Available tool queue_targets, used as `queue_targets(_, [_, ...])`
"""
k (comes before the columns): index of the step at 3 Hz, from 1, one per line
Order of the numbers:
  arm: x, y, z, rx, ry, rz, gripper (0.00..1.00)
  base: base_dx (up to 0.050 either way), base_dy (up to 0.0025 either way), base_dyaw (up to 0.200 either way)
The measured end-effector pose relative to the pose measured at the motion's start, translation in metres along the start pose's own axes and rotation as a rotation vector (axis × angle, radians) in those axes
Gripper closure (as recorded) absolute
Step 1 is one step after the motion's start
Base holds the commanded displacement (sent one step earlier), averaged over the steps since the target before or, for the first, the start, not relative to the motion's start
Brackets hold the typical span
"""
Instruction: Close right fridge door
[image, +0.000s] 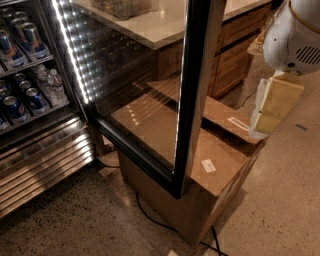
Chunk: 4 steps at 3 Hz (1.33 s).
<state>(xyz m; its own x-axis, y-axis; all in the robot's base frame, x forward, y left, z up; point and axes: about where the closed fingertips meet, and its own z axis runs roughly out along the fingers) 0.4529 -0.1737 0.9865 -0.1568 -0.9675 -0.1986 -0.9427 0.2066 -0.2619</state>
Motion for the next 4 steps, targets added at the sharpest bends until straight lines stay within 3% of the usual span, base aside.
queue_targets(1, [0.0000, 0.0000, 0.0000, 0.000, 0.000, 0.000, 0.00, 0.000, 0.00000, 0.000])
queue_targets(2, [0.0000, 0.0000, 0.0000, 0.000, 0.000, 0.000, 0.19, 0.000, 0.00000, 0.000])
queue_targets(4, [0.0000, 0.0000, 0.0000, 0.000, 0.000, 0.000, 0.65, 0.000, 0.00000, 0.000])
